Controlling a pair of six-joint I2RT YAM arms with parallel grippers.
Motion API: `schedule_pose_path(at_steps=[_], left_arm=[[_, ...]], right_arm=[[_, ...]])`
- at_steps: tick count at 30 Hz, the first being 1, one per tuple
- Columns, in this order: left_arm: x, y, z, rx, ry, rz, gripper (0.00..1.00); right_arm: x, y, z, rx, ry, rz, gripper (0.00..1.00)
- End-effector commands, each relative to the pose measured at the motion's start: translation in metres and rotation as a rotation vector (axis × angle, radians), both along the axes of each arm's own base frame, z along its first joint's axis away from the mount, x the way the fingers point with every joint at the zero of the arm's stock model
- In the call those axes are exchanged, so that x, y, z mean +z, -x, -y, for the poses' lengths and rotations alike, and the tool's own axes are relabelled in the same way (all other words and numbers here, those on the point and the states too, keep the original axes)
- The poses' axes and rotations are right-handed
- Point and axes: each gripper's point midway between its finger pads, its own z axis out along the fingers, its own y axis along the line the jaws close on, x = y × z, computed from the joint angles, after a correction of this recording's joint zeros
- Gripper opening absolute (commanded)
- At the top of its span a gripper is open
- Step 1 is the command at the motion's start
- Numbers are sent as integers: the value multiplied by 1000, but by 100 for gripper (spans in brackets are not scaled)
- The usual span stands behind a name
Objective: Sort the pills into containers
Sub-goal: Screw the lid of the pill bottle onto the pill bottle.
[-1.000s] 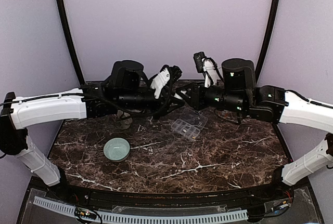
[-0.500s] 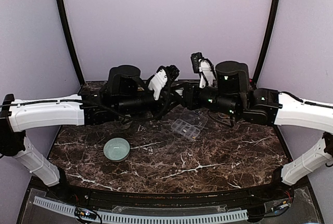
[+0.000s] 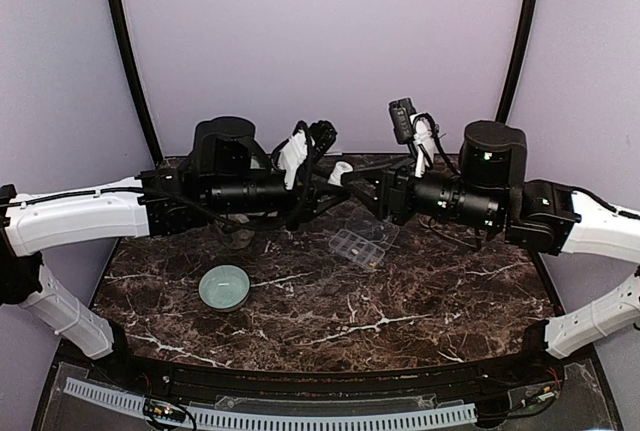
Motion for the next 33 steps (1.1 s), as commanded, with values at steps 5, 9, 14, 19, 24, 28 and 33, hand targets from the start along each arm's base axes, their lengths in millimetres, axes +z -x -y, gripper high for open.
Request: schedule_pose_path(at_steps=[5, 9, 14, 19, 24, 28, 33], left_arm=[[15, 36, -13, -349, 34, -156, 0], [17, 60, -14, -537, 38, -230, 0], [12, 77, -12, -679, 21, -308, 0], [10, 81, -11, -718, 11, -343, 0], [10, 80, -11, -721, 11, -346, 0], [11, 79, -10, -726, 15, -343, 0], [13, 79, -9, -733, 21, -344, 0]], right_arm=[[21, 27, 8, 141, -3, 120, 52], [22, 33, 6, 209, -7, 114, 52], [18, 39, 0, 287, -19, 96, 51], [22, 39, 0, 302, -36, 100, 51], [16, 41, -6, 331, -26, 78, 50], [14, 42, -8, 340, -22, 68, 50], [11, 42, -12, 354, -20, 56, 49]])
